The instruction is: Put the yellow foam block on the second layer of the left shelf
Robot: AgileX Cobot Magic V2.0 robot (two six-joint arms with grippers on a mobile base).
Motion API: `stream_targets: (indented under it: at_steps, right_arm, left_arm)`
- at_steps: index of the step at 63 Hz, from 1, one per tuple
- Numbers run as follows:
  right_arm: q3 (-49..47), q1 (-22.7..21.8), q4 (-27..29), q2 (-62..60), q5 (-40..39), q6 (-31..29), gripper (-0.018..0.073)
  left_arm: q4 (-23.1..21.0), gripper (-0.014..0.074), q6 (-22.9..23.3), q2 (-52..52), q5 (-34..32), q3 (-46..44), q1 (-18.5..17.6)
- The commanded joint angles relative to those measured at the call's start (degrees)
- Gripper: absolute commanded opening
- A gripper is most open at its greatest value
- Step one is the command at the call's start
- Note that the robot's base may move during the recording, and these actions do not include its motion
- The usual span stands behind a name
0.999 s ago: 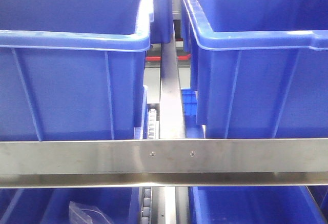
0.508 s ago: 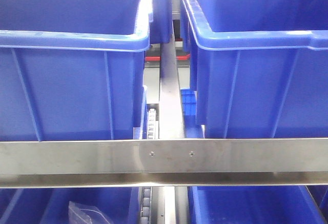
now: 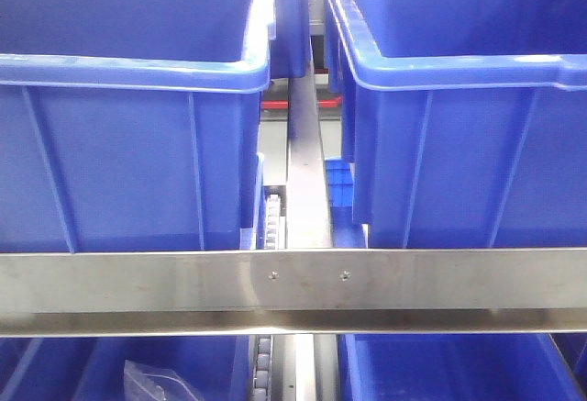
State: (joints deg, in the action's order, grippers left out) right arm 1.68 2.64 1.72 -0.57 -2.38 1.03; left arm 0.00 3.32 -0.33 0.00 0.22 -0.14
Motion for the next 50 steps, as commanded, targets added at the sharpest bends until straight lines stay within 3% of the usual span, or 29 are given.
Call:
stream_targets:
  at_steps: [1, 50]
  right_arm:
    - [-1.2, -0.5, -0.3, -1.1, -6.3, -0.2, 0.0054]
    - [-1.2, -0.5, -0.3, -1.1, -6.0, -0.2, 0.0054]
  left_arm:
    - [-0.3, 0.0124, 0.2, -1.0, -4.6, 1.4, 0.0]
    - [-0.3, 0.0124, 0.2, -1.0, -4.6, 1.4, 0.0]
